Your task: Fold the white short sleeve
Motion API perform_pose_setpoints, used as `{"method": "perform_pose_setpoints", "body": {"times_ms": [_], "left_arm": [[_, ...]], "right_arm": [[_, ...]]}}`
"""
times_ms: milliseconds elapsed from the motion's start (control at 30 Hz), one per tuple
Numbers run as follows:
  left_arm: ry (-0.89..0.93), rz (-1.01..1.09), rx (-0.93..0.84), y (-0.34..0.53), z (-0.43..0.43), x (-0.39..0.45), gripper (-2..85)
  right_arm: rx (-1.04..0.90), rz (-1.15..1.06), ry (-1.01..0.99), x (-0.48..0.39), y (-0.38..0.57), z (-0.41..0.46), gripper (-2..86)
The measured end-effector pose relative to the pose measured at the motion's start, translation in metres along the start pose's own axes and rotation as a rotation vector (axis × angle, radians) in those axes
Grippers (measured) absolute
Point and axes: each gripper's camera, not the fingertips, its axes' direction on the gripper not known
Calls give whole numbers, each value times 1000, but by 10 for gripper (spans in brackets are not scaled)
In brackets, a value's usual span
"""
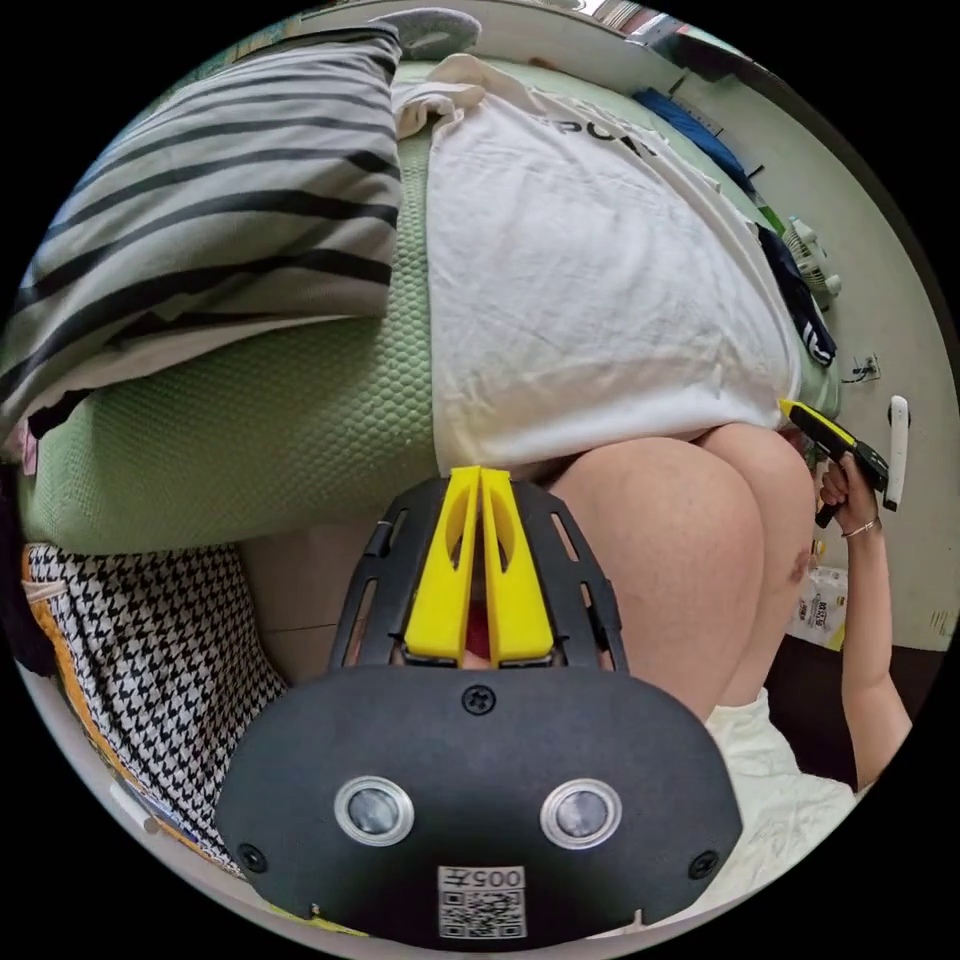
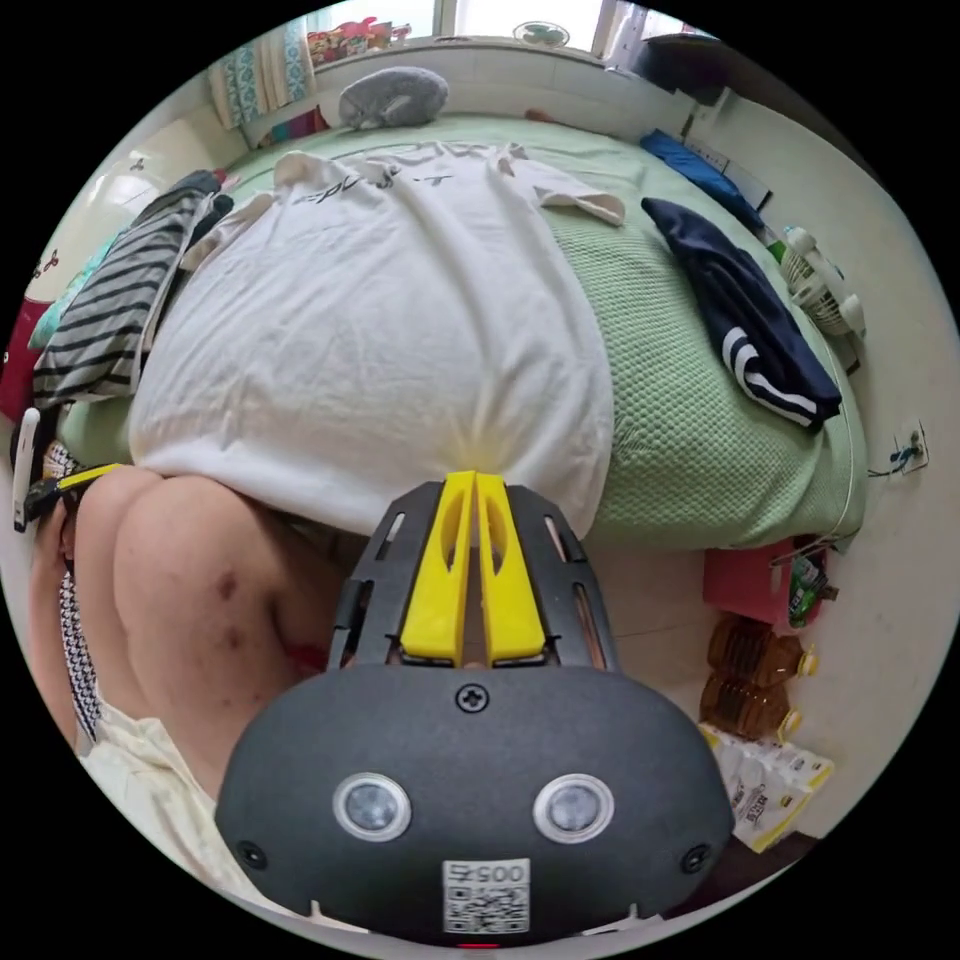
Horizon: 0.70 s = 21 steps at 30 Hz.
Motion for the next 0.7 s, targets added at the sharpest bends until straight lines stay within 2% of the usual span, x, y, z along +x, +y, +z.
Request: {"method": "perform_pose_setpoints", "body": {"times_ms": [100, 167, 233, 333, 467, 633, 700], "left_arm": [[-1, 15, 141, -10, -39, 18, -6], [16, 65, 248, -41, -66, 45, -6], [24, 126, 311, -72, -77, 72, -6], [15, 182, 375, -132, -66, 119, -5], [-26, 222, 358, -196, -18, 172, -6], [-176, 279, 336, -224, 5, 183, -6], [-179, 260, 318, -234, 11, 180, -6]], "right_arm": [[194, -26, -68, 7, -19, -35, 4], [319, -18, -68, 10, -48, -56, 43], [354, -35, -49, 8, -78, -60, 69], [340, -43, -26, 4, -136, -51, 86], [340, -50, -31, 1, -213, -33, 87], [238, -81, 31, -3, -292, -1, 73], [192, -75, 34, -2, -313, 12, 47]]}}
